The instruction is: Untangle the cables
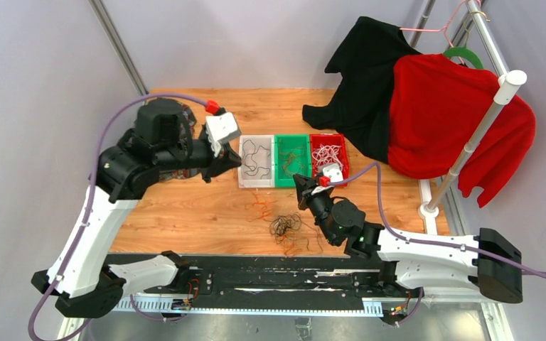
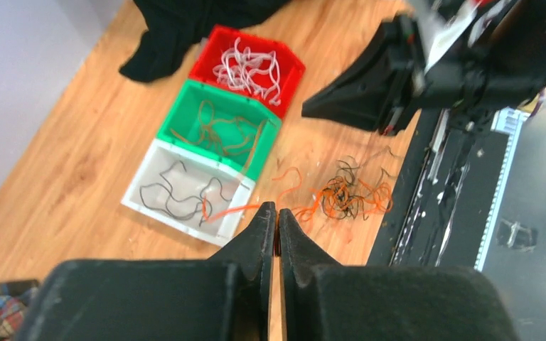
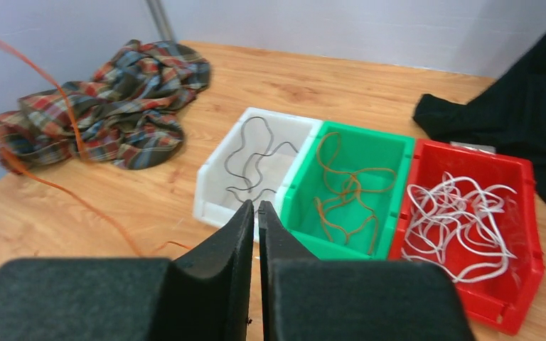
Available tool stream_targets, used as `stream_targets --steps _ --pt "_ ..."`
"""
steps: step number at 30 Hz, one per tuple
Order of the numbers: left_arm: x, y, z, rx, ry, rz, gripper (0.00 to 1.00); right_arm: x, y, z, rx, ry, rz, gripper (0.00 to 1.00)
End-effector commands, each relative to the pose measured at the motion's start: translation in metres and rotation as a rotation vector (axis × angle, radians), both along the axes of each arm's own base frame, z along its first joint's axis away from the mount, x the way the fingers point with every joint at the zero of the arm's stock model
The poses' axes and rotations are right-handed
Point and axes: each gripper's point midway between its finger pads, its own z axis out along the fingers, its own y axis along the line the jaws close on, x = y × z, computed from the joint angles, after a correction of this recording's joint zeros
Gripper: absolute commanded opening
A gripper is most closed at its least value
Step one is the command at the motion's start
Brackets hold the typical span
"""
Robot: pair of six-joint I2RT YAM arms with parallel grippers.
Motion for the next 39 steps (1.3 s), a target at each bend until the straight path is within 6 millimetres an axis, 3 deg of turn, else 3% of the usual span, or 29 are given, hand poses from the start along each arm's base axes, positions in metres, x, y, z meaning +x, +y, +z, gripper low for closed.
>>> stream_targets --steps 1,2,4,7,9,11,13,15,17,21,24,29,34,39 --pt "0.009 0.000 -0.049 0.078 0.033 -0.006 0.29 -0.015 0.021 0.020 0.000 0.002 0.161 0.06" --pt "0.009 0.001 -0.059 0.095 0.038 -0.012 0.41 -0.016 0.023 0.022 -0.007 0.002 0.176 0.05" --pt "0.009 0.002 -0.075 0.131 0.022 -0.038 0.48 -0.018 0.026 0.026 -0.019 -0.003 0.195 0.01" --pt "0.007 0.000 -0.084 0.137 0.046 -0.061 0.49 -0.018 0.028 0.027 -0.029 0.001 0.201 0.01" --pt "0.005 -0.003 -0.082 0.125 0.048 -0.077 0.39 -0.021 0.033 0.023 -0.040 0.016 0.227 0.01" --pt "0.008 -0.002 -0.076 0.120 0.033 -0.061 0.31 -0.022 0.038 0.013 -0.067 0.040 0.249 0.07" --pt "0.011 0.003 -0.081 0.151 0.010 -0.045 0.39 -0.023 0.039 -0.003 -0.102 0.071 0.249 0.18" --pt "0.009 0.010 -0.102 0.203 0.002 -0.062 0.52 -0.023 0.036 -0.020 -0.126 0.099 0.237 0.30" --pt "0.005 0.015 -0.136 0.268 0.028 -0.099 0.59 -0.022 0.032 -0.040 -0.164 0.130 0.219 0.38" --pt "0.005 0.022 -0.210 0.420 0.094 -0.190 0.65 -0.026 0.026 -0.098 -0.247 0.253 0.200 0.44" --pt "0.014 0.021 -0.248 0.486 0.114 -0.226 0.69 -0.031 0.021 -0.130 -0.274 0.326 0.190 0.46" --pt "0.021 0.008 -0.285 0.566 0.117 -0.326 0.70 -0.030 0.016 -0.159 -0.265 0.396 0.162 0.45" --pt "0.033 -0.011 -0.308 0.577 0.055 -0.376 0.69 -0.020 0.009 -0.176 -0.221 0.450 0.125 0.45" --pt "0.036 -0.014 -0.340 0.629 0.069 -0.416 0.65 -0.015 0.003 -0.194 -0.232 0.497 0.098 0.44"
